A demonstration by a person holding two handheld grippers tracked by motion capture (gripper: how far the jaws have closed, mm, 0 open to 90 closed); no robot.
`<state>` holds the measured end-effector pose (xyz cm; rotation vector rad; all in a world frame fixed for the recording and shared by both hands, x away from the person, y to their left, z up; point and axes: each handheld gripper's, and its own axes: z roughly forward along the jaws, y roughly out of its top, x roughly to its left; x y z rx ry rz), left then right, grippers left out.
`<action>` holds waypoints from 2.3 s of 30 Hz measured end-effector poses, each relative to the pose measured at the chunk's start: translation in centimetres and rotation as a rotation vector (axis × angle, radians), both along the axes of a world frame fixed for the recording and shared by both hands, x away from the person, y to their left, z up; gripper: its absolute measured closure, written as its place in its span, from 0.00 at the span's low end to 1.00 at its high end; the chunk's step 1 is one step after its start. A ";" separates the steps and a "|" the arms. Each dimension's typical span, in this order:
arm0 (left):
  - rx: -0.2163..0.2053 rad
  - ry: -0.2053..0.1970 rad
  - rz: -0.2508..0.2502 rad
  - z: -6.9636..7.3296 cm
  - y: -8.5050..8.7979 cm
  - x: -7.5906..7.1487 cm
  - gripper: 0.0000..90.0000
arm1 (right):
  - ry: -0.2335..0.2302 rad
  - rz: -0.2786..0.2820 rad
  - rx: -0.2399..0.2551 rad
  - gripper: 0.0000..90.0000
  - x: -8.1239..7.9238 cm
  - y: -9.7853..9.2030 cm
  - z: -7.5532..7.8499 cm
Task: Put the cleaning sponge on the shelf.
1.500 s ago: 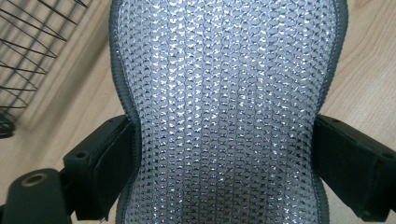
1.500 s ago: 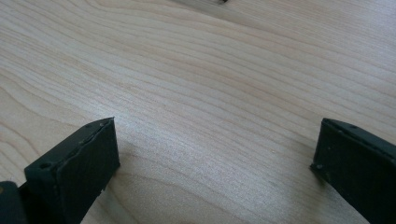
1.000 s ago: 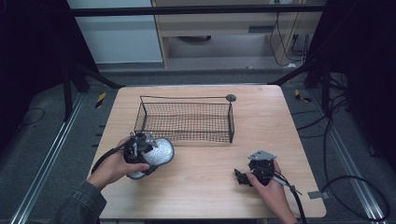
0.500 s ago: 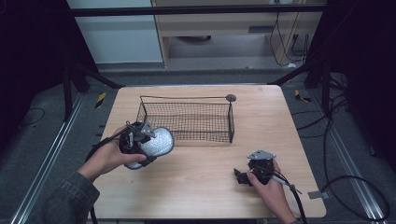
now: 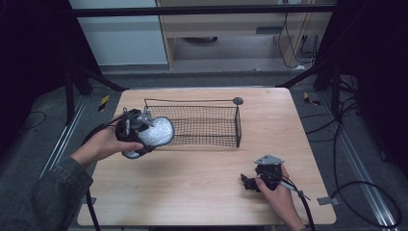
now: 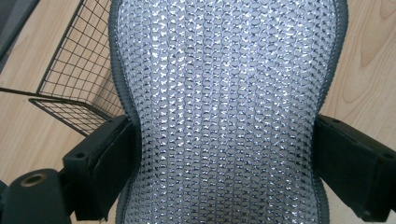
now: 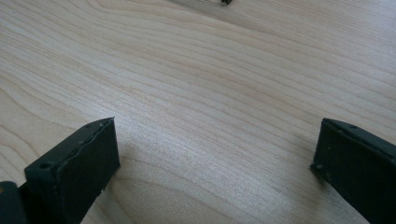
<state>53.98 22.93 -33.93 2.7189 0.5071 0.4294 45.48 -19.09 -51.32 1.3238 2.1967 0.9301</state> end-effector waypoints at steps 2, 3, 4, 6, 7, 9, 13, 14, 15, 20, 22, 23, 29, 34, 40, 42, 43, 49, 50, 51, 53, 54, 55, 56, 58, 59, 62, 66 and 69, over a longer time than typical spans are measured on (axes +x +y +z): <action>0.010 -0.017 -0.003 0.1 -0.1 0.3 0.10 | 0.000 0.000 0.000 0.00 0.0 0.0 0.0; 0.009 -0.018 0.001 0.1 -0.2 0.5 0.10 | 0.000 0.001 0.000 0.00 0.0 0.0 0.0; 0.005 -0.021 0.012 0.1 -0.2 0.8 0.10 | -0.003 0.008 -0.007 0.00 0.0 0.0 0.0; 0.018 -0.034 0.026 0.2 -0.4 1.1 0.10 | -0.002 0.004 0.000 0.00 0.0 0.0 0.0; 0.021 -0.042 0.032 0.3 -0.5 1.2 0.10 | -0.003 0.004 0.000 0.00 0.0 0.0 0.0; 0.025 -0.050 0.041 0.6 -0.7 1.5 0.10 | 0.000 0.004 0.002 0.00 0.0 0.0 0.0; 0.072 -0.073 0.050 1.4 -1.1 2.0 0.10 | -0.001 0.005 -0.001 0.01 -0.1 0.0 0.0; 0.070 -0.072 0.052 1.7 -1.2 2.2 0.10 | 0.000 0.005 0.001 0.01 -0.1 0.0 0.0; 0.073 -0.074 0.051 1.9 -1.3 2.6 0.10 | 0.000 0.006 0.001 0.01 -0.1 0.0 0.0; 0.108 -0.084 0.045 2.1 -1.6 4.3 0.11 | 0.004 0.010 0.005 0.00 -0.1 0.0 0.0; 0.113 -0.095 0.050 2.2 -1.7 5.0 0.11 | 0.001 0.016 0.001 0.00 0.1 0.0 0.0; 0.113 -0.102 0.054 2.3 -1.7 5.3 0.11 | 0.002 0.018 -0.002 0.00 0.1 0.0 0.0; 0.125 -0.134 0.055 2.0 -2.3 6.2 0.11 | -0.001 0.012 0.001 0.01 0.0 0.1 0.0; 0.142 -0.130 0.057 1.4 -2.6 7.0 0.11 | -0.003 0.012 0.001 0.01 0.0 0.1 0.0; 0.150 -0.134 0.040 0.9 -3.0 7.5 0.11 | -0.001 0.015 0.004 0.01 0.0 0.1 0.0; 0.162 -0.139 0.035 0.7 -3.2 7.5 0.11 | -0.001 0.016 0.004 0.01 0.0 0.1 0.0; 0.175 -0.138 0.031 0.5 -3.3 7.6 0.11 | -0.001 0.014 0.004 0.01 0.0 0.1 0.0; 0.176 -0.136 0.031 0.1 -3.3 8.0 0.12 | -0.001 0.011 0.002 0.01 0.0 0.1 0.0; 0.175 -0.137 0.026 0.0 -3.3 8.1 0.12 | -0.001 0.011 0.003 0.01 0.0 0.1 0.0; 0.175 -0.137 0.023 -0.1 -3.5 8.1 0.12 | -0.002 0.011 0.001 0.01 0.0 0.1 0.0; 0.179 -0.133 0.011 -0.5 -3.8 8.1 0.12 | 0.001 0.010 0.004 0.01 0.0 0.1 0.0; 0.182 -0.135 0.003 -0.6 -4.0 8.2 0.12 | 0.000 0.011 0.002 0.01 0.0 0.1 0.0; 0.188 -0.136 -0.003 -0.7 -4.1 8.3 0.12 | 0.000 0.010 0.002 0.01 0.0 0.1 0.0; 0.190 -0.131 -0.014 -0.8 -4.2 8.4 0.12 | 0.000 0.010 0.002 0.01 0.0 0.1 0.0; 0.197 -0.130 -0.029 -1.1 -4.4 8.5 0.12 | -0.001 0.012 0.001 0.01 0.0 0.1 0.0; 0.202 -0.130 -0.031 -1.2 -4.5 8.6 0.12 | -0.001 0.011 0.000 0.01 0.0 0.1 0.0; 0.186 -0.132 -0.029 -1.5 -4.5 8.7 0.12 | -0.001 0.011 0.001 0.01 0.0 0.1 0.0; 0.183 -0.134 -0.036 -1.7 -4.3 8.9 0.12 | -0.002 0.012 0.001 0.01 0.0 0.1 0.0; 0.181 -0.127 -0.039 -1.8 -4.2 9.1 0.12 | -0.001 0.012 0.001 0.01 0.0 0.1 0.0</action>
